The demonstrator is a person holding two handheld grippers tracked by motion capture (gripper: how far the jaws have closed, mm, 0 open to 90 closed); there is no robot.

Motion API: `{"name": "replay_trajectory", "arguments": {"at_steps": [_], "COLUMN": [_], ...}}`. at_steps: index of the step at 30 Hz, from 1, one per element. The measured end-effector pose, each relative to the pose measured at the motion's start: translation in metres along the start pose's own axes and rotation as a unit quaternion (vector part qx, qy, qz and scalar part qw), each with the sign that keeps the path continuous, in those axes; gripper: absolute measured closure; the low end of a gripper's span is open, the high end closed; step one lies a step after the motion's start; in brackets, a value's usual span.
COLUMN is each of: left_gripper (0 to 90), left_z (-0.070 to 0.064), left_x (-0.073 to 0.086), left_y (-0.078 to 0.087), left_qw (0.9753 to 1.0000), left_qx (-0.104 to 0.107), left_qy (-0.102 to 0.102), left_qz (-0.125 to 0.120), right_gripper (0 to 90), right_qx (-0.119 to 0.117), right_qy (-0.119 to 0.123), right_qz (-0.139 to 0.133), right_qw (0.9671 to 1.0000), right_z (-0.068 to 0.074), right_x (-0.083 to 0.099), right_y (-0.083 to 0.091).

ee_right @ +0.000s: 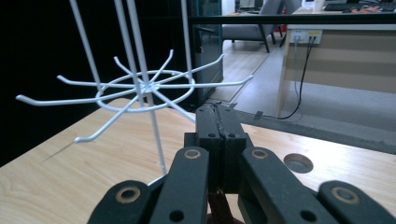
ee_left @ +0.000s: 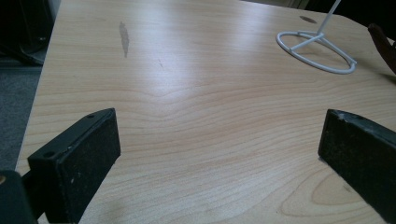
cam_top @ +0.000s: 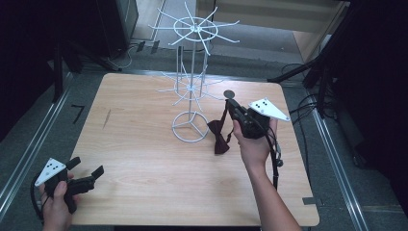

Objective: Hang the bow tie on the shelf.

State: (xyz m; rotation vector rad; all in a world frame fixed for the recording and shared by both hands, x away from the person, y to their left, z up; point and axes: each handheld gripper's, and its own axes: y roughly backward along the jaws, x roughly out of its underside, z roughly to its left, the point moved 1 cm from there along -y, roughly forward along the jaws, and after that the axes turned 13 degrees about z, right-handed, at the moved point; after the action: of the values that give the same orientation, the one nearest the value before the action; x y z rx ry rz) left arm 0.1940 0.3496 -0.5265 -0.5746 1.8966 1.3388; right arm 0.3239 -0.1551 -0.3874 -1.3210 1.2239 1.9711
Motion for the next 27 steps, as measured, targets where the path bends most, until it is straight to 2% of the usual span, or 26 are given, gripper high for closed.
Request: {"name": "replay_trajectory", "arguments": {"at_steps": [9, 17, 27], "left_gripper": [0.0, 0.0, 0.0], "left_z": [0.0, 0.0, 0.0], "left_x": [0.0, 0.0, 0.0], "left_y": [0.0, 0.0, 0.0], "left_qw": [1.0, 1.0, 1.0], "left_qx": [-0.001, 0.0, 0.002], "left_qy": [-0.001, -0.001, 0.0], "left_qz": [0.0, 0.001, 0.0], "right_gripper": [90.0, 90.0, 90.0], "right_qx": [0.004, -0.002, -0.015], "right_qy": [-0.007, 0.0, 0.002], "right_qz": [-0.004, -0.006, 0.003], "right_qw": [1.0, 1.0, 0.9999], "right_z": [-0.002, 0.006, 0.018], "right_x": [-0.011, -0.019, -0.022], "right_y": [-0.002, -0.008, -0.022]}}
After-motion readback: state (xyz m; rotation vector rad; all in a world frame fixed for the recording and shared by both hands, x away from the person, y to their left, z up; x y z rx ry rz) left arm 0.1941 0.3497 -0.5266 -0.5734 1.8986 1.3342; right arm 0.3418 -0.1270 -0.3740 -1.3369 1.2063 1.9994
